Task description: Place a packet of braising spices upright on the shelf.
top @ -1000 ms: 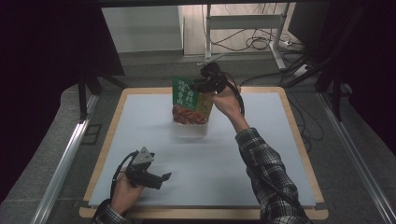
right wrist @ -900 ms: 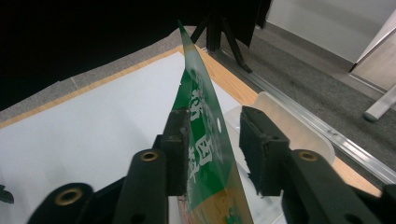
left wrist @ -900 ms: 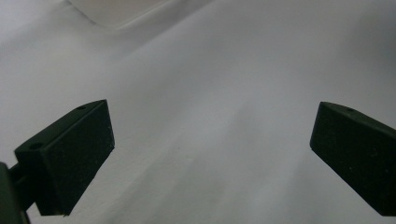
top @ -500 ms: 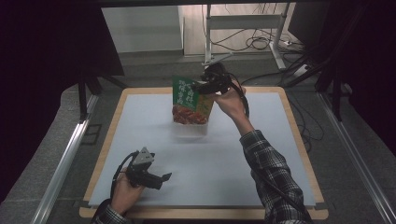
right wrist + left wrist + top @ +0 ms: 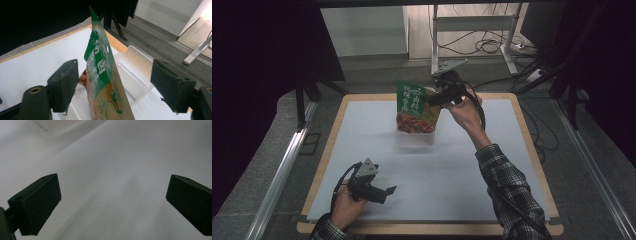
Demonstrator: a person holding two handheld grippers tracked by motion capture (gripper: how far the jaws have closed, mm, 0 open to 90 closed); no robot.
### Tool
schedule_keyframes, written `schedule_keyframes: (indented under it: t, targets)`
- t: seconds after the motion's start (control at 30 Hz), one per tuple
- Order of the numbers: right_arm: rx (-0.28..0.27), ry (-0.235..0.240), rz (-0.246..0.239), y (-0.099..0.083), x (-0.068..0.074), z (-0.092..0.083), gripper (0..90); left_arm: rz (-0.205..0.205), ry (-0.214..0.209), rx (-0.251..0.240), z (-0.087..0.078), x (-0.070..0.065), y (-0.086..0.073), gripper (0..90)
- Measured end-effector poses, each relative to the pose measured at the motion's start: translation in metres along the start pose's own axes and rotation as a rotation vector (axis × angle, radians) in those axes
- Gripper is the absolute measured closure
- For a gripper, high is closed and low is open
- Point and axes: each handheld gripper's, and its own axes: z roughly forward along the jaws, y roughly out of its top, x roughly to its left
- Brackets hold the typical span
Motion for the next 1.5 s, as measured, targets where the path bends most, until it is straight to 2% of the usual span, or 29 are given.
schedule_keyframes:
  t: [0.2, 0.27, 0.37, 0.5, 0.7, 0.93, 1.07, 1.33, 1.5]
  targets:
    - [-0.021, 0.015, 0.011, -0.005, -0.001, -0.008, 14.5, -0.001, 0.001, -0.002, 0.000, 0.000, 0.000, 0.0]
    - [-0.032, 0.010, 0.026, -0.007, -0.002, -0.012, 9.5, 0.000, 0.001, -0.001, 0.000, 0.000, 0.000, 0.0]
    - [-0.034, 0.007, 0.028, -0.009, -0.003, -0.014, 7.8, -0.001, 0.001, -0.001, 0.000, 0.000, 0.000, 0.0]
    - [-0.017, 0.028, 0.041, -0.014, -0.005, -0.016, 4.0, -0.001, -0.001, 0.001, 0.000, 0.000, 0.000, 0.0]
    - [-0.036, 0.046, 0.054, -0.024, -0.006, -0.022, 0.4, 0.000, 0.000, 0.000, 0.000, 0.000, 0.000, 0.0]
    - [-0.058, 0.062, 0.055, -0.033, -0.003, -0.029, 0.0, 0.000, -0.001, 0.001, 0.000, 0.000, 0.000, 0.0]
    - [-0.071, 0.042, 0.042, -0.040, 0.000, -0.034, 0.0, 0.000, -0.001, 0.001, 0.000, -0.001, 0.000, 0.0]
    - [-0.054, 0.072, 0.065, -0.055, 0.003, -0.038, 0.0, 0.001, -0.001, 0.002, 0.000, 0.000, 0.000, 0.0]
    - [-0.043, 0.064, 0.059, -0.064, 0.006, -0.038, 0.0, 0.001, -0.001, 0.002, 0.000, 0.000, 0.000, 0.0]
